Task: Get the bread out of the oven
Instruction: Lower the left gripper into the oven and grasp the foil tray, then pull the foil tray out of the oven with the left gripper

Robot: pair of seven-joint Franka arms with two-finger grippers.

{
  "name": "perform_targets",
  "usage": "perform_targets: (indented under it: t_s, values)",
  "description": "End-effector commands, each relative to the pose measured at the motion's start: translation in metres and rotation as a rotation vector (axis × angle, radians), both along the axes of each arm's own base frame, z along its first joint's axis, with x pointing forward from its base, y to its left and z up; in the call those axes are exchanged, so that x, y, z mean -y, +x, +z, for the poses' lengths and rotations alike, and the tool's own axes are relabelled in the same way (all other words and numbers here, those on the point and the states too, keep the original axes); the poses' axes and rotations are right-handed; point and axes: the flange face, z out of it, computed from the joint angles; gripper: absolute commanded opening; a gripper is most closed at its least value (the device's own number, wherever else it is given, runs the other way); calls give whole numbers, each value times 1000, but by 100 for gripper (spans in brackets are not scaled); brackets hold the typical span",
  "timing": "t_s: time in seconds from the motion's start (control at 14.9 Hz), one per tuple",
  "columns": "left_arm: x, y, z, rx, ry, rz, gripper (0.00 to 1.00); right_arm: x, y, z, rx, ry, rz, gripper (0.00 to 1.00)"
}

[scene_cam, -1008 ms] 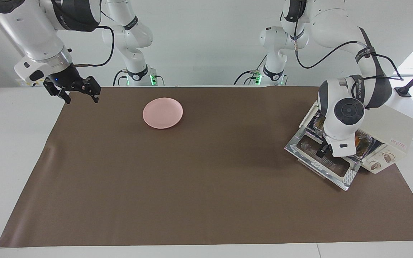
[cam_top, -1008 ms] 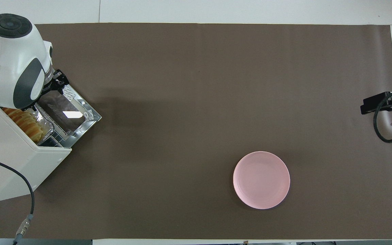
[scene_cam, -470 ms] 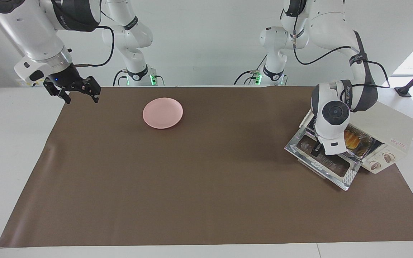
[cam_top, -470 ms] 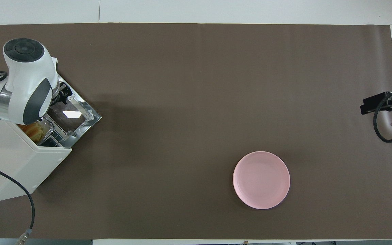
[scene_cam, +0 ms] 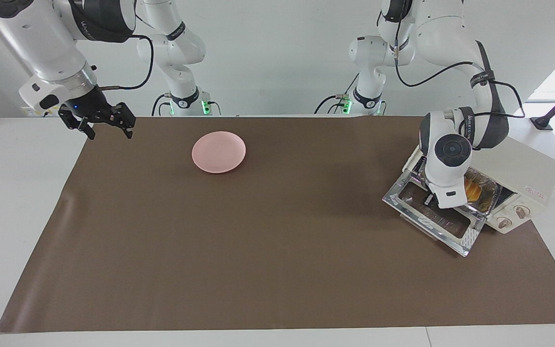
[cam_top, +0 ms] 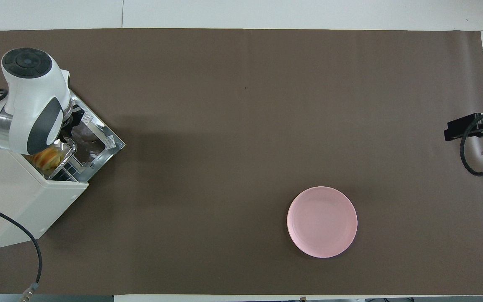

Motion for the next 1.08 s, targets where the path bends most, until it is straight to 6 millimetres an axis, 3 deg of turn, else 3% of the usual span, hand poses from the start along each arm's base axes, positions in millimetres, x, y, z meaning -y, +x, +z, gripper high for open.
perform_targets:
  t_s: [0.0,0.2,0.34,0.4,0.54,0.74,0.87,1.01]
  values:
    - [27,13,23,43,-16,-76,0,1,-6,1,-2,-16,25,100]
    - [89,45,63,86,-163,-94,0,1,-6,0,-4,-16,25,100]
    - [155,39,71,71,-213,-248,0,1,-6,1,-2,-16,25,100]
    - [201,23,73,67,-223,-319,0,1,-6,1,-2,-16,25,100]
    - [275,-14,71,36,-222,-436,0,1,-6,1,-2,-16,23,100]
    - [367,-81,45,-32,-212,-614,0,1,-6,0,-4,-16,25,100]
    - [409,-108,33,-14,-268,-717,0,1,-6,1,-2,-16,23,100]
    - [437,-125,22,-20,-324,-748,0,1,-6,1,-2,-16,23,100]
